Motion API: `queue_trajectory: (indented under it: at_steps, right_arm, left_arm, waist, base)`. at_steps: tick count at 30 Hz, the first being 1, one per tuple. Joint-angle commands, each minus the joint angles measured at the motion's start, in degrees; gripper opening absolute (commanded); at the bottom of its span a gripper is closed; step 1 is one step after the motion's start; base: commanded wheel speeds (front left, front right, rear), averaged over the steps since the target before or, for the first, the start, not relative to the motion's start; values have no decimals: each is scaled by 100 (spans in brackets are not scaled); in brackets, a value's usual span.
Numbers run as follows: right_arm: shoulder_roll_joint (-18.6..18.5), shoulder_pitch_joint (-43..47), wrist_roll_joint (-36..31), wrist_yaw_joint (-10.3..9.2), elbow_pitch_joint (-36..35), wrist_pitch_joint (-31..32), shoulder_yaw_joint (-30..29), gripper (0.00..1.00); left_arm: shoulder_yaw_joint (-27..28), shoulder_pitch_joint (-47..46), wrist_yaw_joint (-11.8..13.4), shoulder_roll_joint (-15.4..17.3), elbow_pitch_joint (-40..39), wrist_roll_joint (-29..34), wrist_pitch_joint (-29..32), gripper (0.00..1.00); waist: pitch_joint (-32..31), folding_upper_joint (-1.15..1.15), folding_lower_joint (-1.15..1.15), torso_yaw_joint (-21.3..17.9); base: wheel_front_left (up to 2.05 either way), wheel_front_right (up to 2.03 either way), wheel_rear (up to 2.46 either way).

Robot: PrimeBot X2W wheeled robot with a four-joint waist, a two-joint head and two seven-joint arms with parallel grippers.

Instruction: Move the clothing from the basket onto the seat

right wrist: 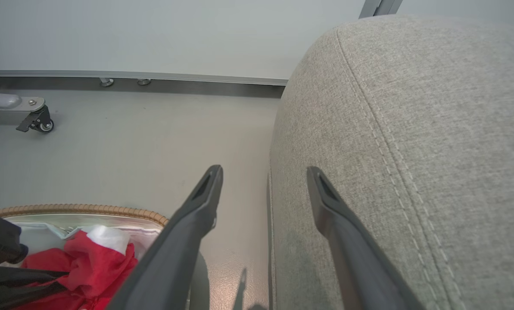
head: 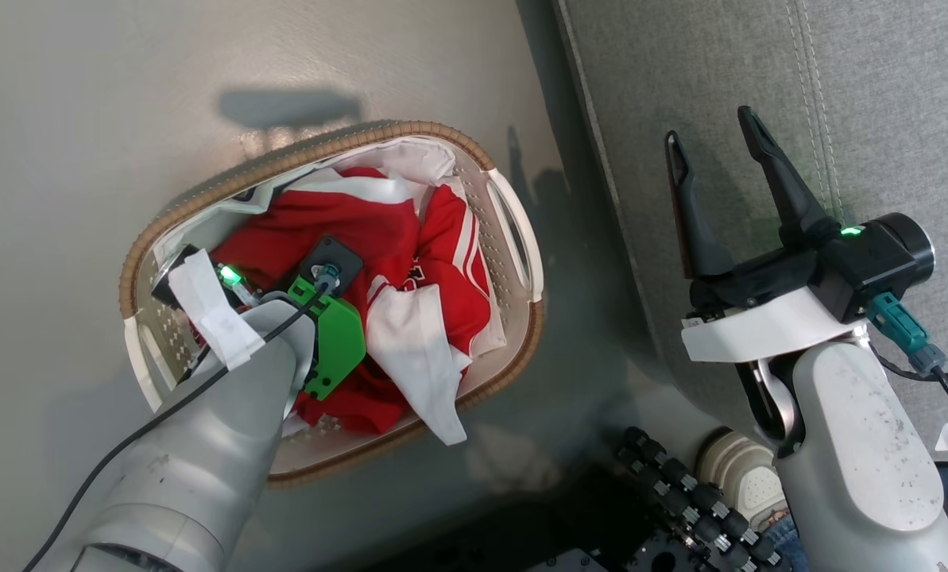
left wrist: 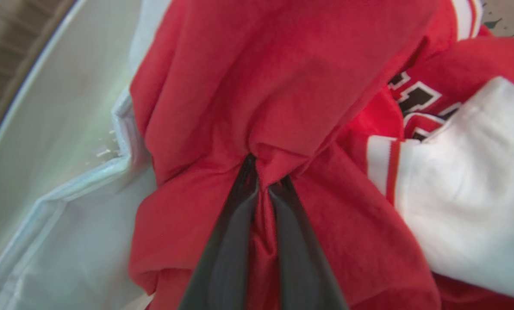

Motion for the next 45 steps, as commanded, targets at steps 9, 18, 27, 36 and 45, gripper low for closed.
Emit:
queue_trajectory:
  at_steps: [9, 18, 27, 36, 45]
  right_arm:
    - [-17, 28, -110, -4, 123, -28, -66, 100]
    - [-20, 354, -507, -4, 304, -28, -292, 100]
    - [-21, 894, -828, -5, 486, -28, -454, 100]
    - [-21, 1507, -958, -5, 661, -28, -382, 100]
    - [-20, 1977, -874, -5, 788, -28, -78, 100]
  left_arm:
    - [-148, 264, -76, -40, -165, -216, -424, 0]
    - [-153, 712, -133, -51, -892, -648, -767, 0]
    - [119, 1413, -123, 109, -2378, -982, -794, 0]
    - [224, 1655, -208, 479, -3554, -1123, -791, 0]
    - [194, 1186, -272, 720, -3998, -1413, -552, 0]
  waist:
    - [-546, 0, -1, 279]
    - [-1634, 0, -1, 758]
    - [-2996, 0, -1, 1193]
    - [-4181, 0, -1, 1431]
    - [-4967, 0, -1, 1527]
  base:
    - [0, 0, 0]
    - [0, 0, 0]
    - [0, 0, 0]
    - [0, 0, 0]
    - [0, 0, 0]
